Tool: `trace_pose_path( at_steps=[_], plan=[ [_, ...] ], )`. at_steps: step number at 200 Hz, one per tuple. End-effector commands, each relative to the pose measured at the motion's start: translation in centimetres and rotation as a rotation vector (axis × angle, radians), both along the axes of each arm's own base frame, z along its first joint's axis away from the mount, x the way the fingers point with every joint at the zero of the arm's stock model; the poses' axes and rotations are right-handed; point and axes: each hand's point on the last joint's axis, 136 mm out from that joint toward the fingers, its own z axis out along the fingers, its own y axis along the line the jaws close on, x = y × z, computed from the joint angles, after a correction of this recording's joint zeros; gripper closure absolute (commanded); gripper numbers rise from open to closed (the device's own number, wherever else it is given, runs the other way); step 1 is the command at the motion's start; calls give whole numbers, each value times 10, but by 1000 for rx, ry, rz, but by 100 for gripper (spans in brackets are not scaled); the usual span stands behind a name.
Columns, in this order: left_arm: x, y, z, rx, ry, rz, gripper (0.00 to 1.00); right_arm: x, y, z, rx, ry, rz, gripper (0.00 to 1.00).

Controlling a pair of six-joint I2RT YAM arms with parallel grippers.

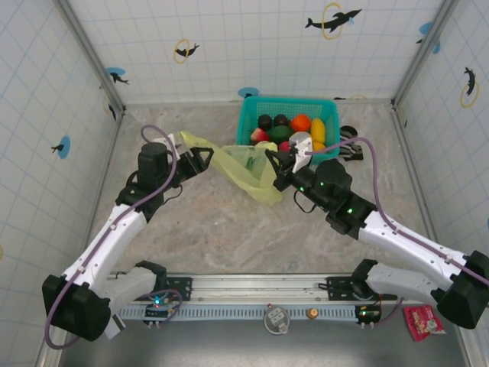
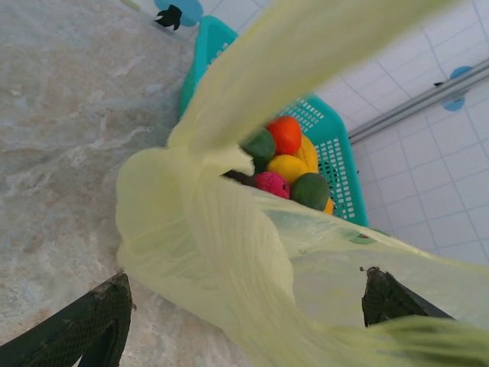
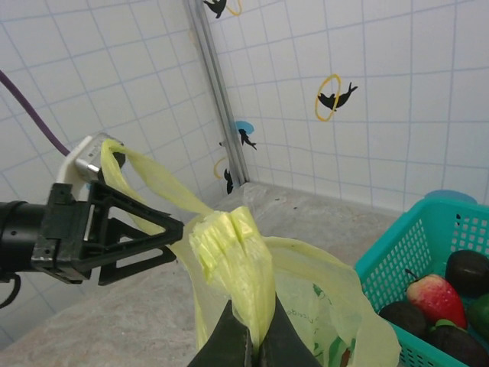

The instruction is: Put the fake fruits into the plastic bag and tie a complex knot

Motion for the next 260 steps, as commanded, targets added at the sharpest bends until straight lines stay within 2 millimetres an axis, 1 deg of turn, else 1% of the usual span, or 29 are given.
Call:
trace_pose_path(
  at_steps=[1, 9, 19, 31, 47, 54, 64, 79, 89, 100, 107, 126, 134, 157, 176, 182, 188, 200, 214, 215, 221, 225, 229, 234, 244, 248, 252, 260],
  plan=[
    [10, -2, 23, -53, -34, 28, 21, -2, 5, 3, 41, -8, 7, 100],
    [11, -2, 22, -64, -28, 36, 23, -2, 5, 3, 43, -9, 6, 100],
    [11, -2, 18, -74, -11, 39, 27, -2, 5, 1, 40, -6, -1, 100],
    [9, -5, 14, -88, 8, 29, 36, -2, 5, -1, 37, -5, -8, 100],
    [6, -5, 7, -81, 19, 23, 53, -3, 6, -5, 24, -5, -6, 100],
    [6, -2, 7, -68, 15, 34, 61, -4, 6, -8, 15, -2, -6, 100],
    [7, 5, 2, -28, 23, 66, 74, -6, 7, -12, 5, 3, -4, 100],
    [10, 17, -5, 57, 26, 107, 88, -8, 6, -18, -8, 11, -4, 100],
    [11, 25, -11, 107, 39, 137, 100, -10, 5, -22, -19, 20, -16, 100],
    [9, 34, -23, 163, 82, 165, 100, -9, 0, -30, -38, 38, -45, 100],
    [5, 36, -25, 184, 90, 162, 100, -8, -4, -35, -53, 52, -73, 100],
    [-7, 34, -33, 176, 103, 126, 100, -3, -20, -50, -86, 99, -171, 100],
    [-14, 34, -40, 176, 117, 115, 100, -3, -26, -56, -101, 112, -194, 100],
    [-35, 36, -58, 182, 164, 87, 100, -8, -36, -71, -131, 143, -204, 100],
    [-52, 38, -72, 202, 208, 74, 100, -13, -40, -76, -133, 171, -200, 100],
    [-58, 37, -79, 206, 226, 64, 100, -13, -41, -77, -138, 175, -203, 100],
    [-64, 35, -87, 211, 246, 52, 100, -14, -45, -85, -175, 195, -211, 100],
    [-80, 31, -107, 213, 299, 16, 100, -13, -50, -90, -207, 206, -237, 100],
    [-96, 27, -123, 197, 346, -25, 100, -13, -55, -100, -271, 211, -253, 100],
    [-97, 27, -125, 196, 348, -27, 99, -13, -56, -100, -276, 211, -256, 100],
    [-101, 26, -126, 184, 352, -38, 86, -11, -60, -104, -307, 217, -279, 100],
    [-104, 25, -126, 172, 349, -48, 73, -10, -64, -109, -335, 226, -300, 100],
    [-106, 23, -123, 159, 340, -61, 64, -8, -67, -112, -356, 231, -318, 100],
    [-108, 21, -117, 143, 323, -75, 55, -7, -71, -115, -377, 237, -341, 100],
    [-109, 17, -101, 120, 285, -101, 45, -5, -78, -118, -392, 243, -375, 100],
    [-114, 10, -96, 123, 273, -132, 43, -5, -80, -118, -386, 244, -381, 100],
    [-114, 10, -89, 119, 260, -132, 41, -5, -80, -119, -381, 244, -381, 100],
    [-112, 12, -76, 111, 228, -113, 40, -3, -83, -118, -367, 247, -392, 100]
  ],
)
